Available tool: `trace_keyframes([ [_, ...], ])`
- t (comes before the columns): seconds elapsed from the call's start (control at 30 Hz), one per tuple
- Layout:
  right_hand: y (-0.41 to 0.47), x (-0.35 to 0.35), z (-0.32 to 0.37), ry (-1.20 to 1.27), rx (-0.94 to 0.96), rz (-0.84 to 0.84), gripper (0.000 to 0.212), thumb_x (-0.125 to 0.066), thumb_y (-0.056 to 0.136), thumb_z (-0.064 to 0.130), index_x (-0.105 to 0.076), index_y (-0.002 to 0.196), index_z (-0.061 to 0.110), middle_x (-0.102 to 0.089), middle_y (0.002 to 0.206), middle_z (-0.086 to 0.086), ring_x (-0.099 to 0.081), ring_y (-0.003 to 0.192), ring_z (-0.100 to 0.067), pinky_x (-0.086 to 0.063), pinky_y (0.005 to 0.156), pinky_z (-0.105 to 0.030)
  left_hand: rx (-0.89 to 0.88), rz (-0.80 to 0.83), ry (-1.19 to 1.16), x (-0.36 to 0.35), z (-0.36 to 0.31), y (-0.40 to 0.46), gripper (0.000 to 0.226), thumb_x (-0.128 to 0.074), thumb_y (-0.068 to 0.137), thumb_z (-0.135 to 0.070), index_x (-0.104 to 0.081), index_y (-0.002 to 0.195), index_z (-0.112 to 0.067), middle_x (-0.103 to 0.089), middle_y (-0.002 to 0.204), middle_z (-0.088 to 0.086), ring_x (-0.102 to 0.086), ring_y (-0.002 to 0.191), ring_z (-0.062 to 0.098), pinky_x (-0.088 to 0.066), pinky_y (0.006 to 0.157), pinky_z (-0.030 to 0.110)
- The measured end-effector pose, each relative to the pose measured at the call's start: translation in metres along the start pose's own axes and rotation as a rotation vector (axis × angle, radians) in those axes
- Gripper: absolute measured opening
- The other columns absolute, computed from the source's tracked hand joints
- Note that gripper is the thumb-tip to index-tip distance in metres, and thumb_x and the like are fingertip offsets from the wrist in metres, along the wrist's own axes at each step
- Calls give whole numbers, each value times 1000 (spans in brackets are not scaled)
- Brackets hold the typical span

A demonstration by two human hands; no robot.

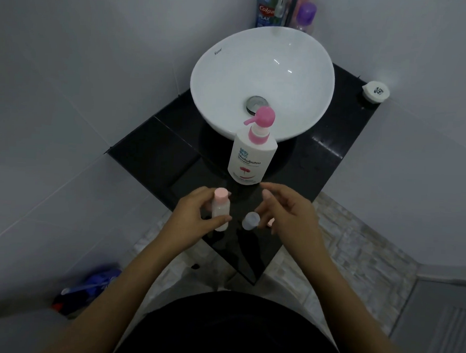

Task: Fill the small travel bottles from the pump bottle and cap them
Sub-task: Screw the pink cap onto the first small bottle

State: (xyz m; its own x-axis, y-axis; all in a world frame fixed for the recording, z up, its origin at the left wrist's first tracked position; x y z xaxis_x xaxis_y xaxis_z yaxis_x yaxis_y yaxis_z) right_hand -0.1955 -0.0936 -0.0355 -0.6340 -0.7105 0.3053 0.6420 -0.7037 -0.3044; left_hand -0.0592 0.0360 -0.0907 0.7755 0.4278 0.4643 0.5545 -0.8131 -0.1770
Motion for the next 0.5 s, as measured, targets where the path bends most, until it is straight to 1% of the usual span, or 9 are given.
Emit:
trace_keyframes([
  [0.1, 1, 5, -5, 24, -48, -62, 20, -51, 95, 24, -66, 105, 17, -70, 81, -8, -66, 63, -15, -51, 55, -21, 16, -21, 41, -6, 18, 7, 42, -77, 73, -18, -62, 112, -26, -60, 107, -9, -56, 98, 1, -43, 81, 13],
  [0.13, 1, 7, -8, 37, -74, -69, 20, -50, 95, 23, -67, 103, 16, -70, 80, -8, -66, 63, -14, -51, 55, -21, 17, -24, 55, -10, 24, 10, 41, -77, 72, -16, -63, 109, -26, -60, 106, -10, -56, 98, 4, -43, 82, 13],
  [0.2, 2, 10, -13, 63, -127, -75, 20, -49, 96, 22, -67, 100, 15, -70, 78, -6, -65, 60, -11, -50, 52, -18, 17, -24, 87, -16, 35, 15, 39, -79, 70, -14, -65, 105, -23, -61, 104, -10, -57, 98, 5, -42, 82, 13],
  [0.27, 2, 12, -17, 83, -166, -81, 20, -49, 96, 21, -67, 98, 14, -69, 77, -5, -64, 58, -10, -49, 50, -16, 5, -22, 123, -23, 45, 20, 38, -80, 68, -14, -66, 103, -20, -62, 103, -8, -58, 97, 6, -43, 83, 16],
  [0.4, 2, 14, -26, 90, -224, -84, 21, -49, 96, 23, -67, 98, 13, -70, 84, -13, -64, 62, -16, -49, 53, -20, -26, -2, 225, -33, 59, 25, 38, -82, 66, -17, -67, 101, -19, -64, 104, -6, -56, 95, 5, -42, 83, 14],
  [0.5, 3, 14, -29, 103, -243, -92, 21, -50, 95, 23, -68, 98, 12, -70, 87, -15, -65, 64, -18, -49, 55, -21, -32, -1, 213, -35, 61, 26, 39, -83, 65, -17, -66, 100, -20, -63, 103, -7, -56, 94, 5, -40, 82, 11],
])
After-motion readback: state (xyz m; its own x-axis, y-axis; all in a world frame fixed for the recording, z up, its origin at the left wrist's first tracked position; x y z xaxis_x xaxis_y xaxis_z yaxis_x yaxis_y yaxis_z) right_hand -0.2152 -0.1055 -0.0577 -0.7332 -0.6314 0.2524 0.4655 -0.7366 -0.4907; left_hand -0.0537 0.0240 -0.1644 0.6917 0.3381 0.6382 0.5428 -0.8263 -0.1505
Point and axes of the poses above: each hand's wrist, its own y-axis towards the middle knuckle, its own x-axis out of the back of the hand, z = x × y, the point moved 1 cm from there along y, towards the middle knuckle
